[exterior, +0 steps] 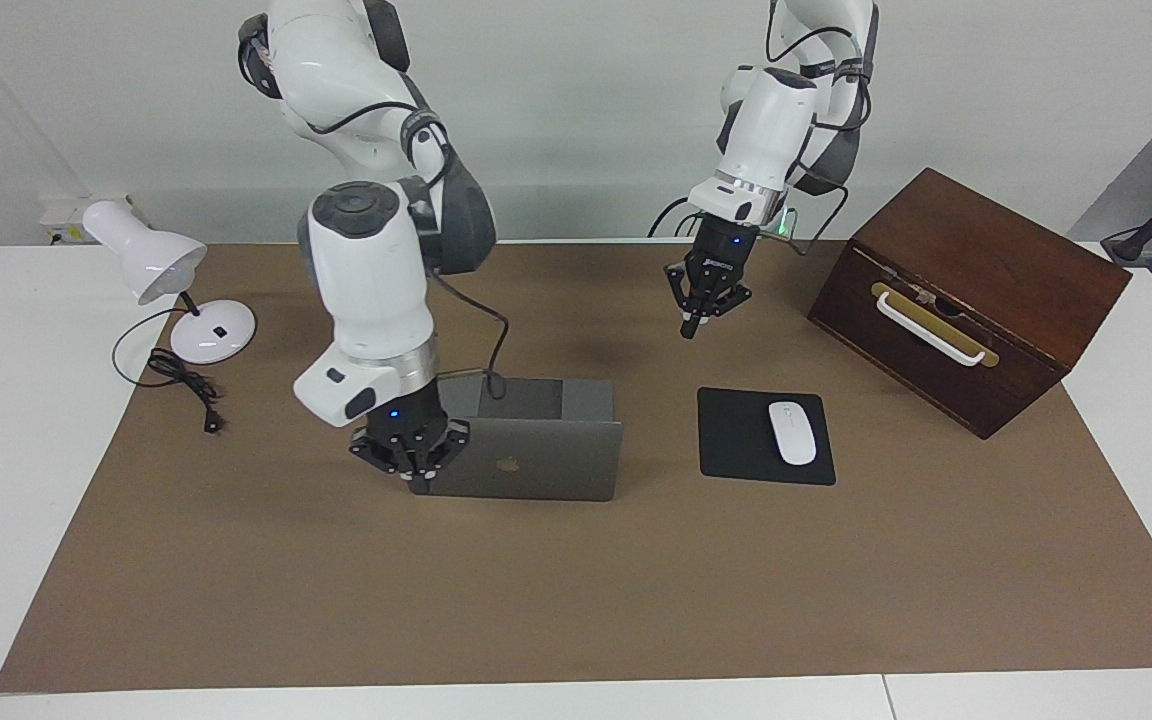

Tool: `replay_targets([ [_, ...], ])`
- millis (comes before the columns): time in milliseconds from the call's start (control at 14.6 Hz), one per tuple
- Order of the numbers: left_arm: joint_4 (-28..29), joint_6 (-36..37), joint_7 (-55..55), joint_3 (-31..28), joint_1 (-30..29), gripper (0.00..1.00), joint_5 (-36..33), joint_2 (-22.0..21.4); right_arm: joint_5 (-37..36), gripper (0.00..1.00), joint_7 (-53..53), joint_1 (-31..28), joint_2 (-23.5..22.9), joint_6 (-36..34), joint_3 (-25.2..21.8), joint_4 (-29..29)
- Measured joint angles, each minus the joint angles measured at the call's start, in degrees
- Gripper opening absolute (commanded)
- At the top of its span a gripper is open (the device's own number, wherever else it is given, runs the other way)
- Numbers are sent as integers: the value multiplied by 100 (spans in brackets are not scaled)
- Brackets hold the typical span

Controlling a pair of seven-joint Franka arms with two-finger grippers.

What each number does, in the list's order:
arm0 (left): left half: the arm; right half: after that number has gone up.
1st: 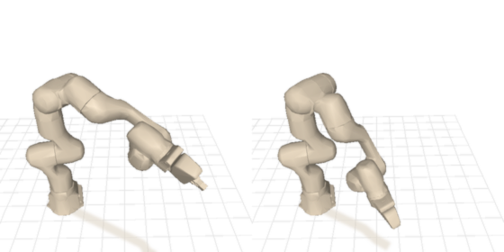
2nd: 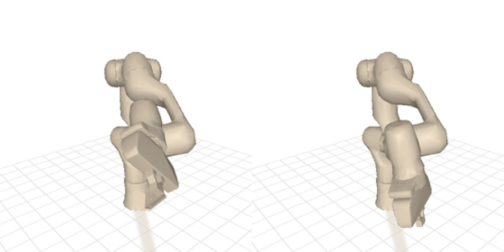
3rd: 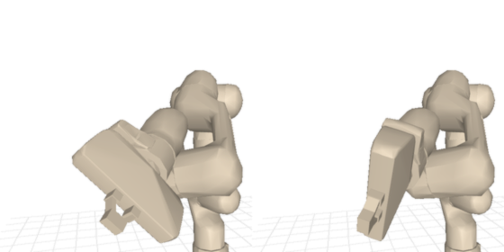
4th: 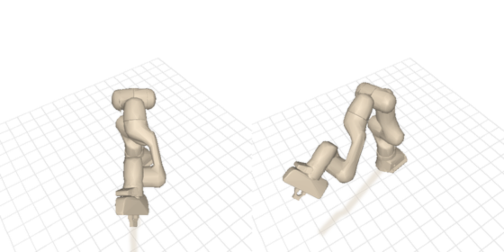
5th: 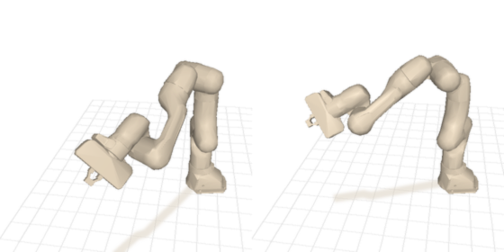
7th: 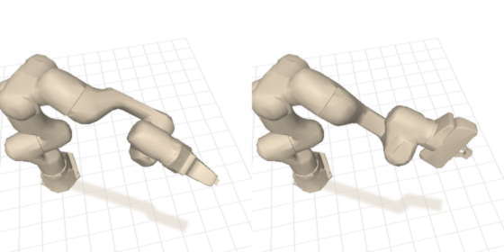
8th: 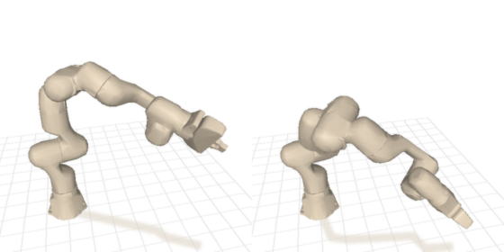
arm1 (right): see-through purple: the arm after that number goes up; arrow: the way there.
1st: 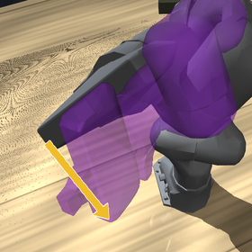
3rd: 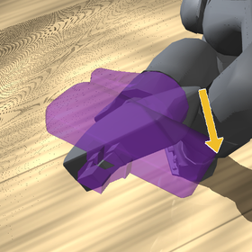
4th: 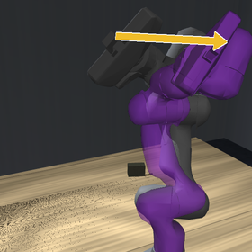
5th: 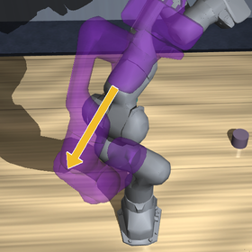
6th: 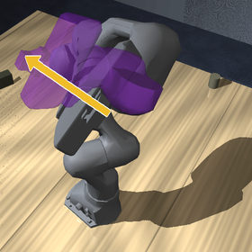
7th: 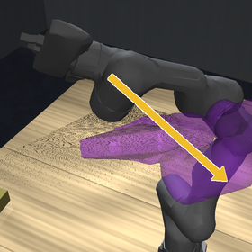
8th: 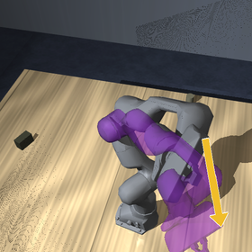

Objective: Close laptop with both arms
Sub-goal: 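Move the left gripper toward the laptop front while the right gripper reaches the lid, then push the laptop lid down with the right gripper while the left gripper steadies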

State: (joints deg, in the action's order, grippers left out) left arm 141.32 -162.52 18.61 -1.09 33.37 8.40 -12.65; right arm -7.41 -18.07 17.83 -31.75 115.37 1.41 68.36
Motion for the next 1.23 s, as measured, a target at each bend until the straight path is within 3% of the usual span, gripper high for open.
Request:
replay_targets([
  [341,57,-1003,7,-3,447,0,0,746,-354,0,-898,651,-5,-77,1,-15],
  [546,57,-1428,5,-2,642,0,0,1082,-355,0,-943,632,-5,-76,-39,-23],
  [956,86,-1678,-365,-12,779,0,-1,1307,-355,0,-943,593,-20,-76,-48,-23],
  [1229,161,-2481,-482,-13,924,0,-1,1852,-355,0,-944,571,-33,-61,-50,-13],
])
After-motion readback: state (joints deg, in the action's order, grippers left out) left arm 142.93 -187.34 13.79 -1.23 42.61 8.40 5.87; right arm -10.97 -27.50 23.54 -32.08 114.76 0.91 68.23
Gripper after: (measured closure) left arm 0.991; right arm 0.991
